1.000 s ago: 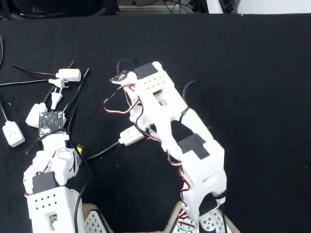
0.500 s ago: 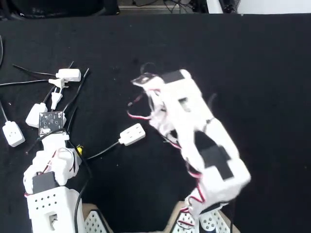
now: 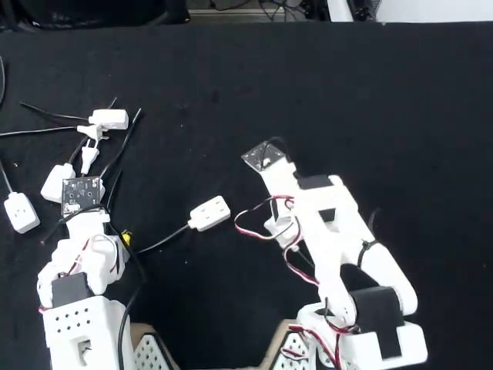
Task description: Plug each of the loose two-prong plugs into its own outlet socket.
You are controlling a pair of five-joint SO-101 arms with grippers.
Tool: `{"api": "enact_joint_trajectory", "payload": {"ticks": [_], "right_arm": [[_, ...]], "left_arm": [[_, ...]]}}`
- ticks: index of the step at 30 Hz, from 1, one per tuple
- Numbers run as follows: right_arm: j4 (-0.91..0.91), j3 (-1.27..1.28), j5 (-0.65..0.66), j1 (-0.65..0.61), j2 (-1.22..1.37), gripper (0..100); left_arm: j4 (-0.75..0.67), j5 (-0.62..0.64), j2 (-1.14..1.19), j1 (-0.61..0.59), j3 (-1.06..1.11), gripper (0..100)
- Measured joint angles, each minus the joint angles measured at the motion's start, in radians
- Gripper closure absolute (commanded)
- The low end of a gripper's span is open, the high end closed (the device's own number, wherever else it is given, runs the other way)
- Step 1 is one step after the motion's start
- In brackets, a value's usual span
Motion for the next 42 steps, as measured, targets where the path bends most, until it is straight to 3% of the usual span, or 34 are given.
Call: {"api": "enact_joint_trajectory", "payload": {"ticks": [4, 12, 18, 23, 29, 35, 42], "right_arm": [[0.0, 0.014, 0.0, 0.0, -0.006, 91.7], [0.0, 0.04, 0.025, 0.0, -0.006, 99.1], [0.006, 0.041, 0.025, 0.0, -0.02, 98.8], [0.173, -0.058, 0.025, 0.017, -0.163, 98.8], [0.252, -0.095, -0.092, -0.147, -0.353, 98.8], [-0.035, 0.018, -0.279, -0.365, -0.37, 98.8], [-0.261, 0.138, -0.339, -0.391, -0.37, 98.8]], "left_arm": [[0.0, 0.0, 0.0, 0.0, 0.0, 78], [0.0, 0.0, 0.0, 0.0, 0.0, 78], [0.0, 0.0, 0.0, 0.0, 0.0, 78], [0.0, 0.0, 0.0, 0.0, 0.0, 78], [-0.002, -0.002, -0.003, 0.0, -0.083, 78], [-0.023, -0.002, -0.002, 0.072, -0.236, 78], [-0.078, 0.068, -0.002, 0.232, -0.272, 78]]}}
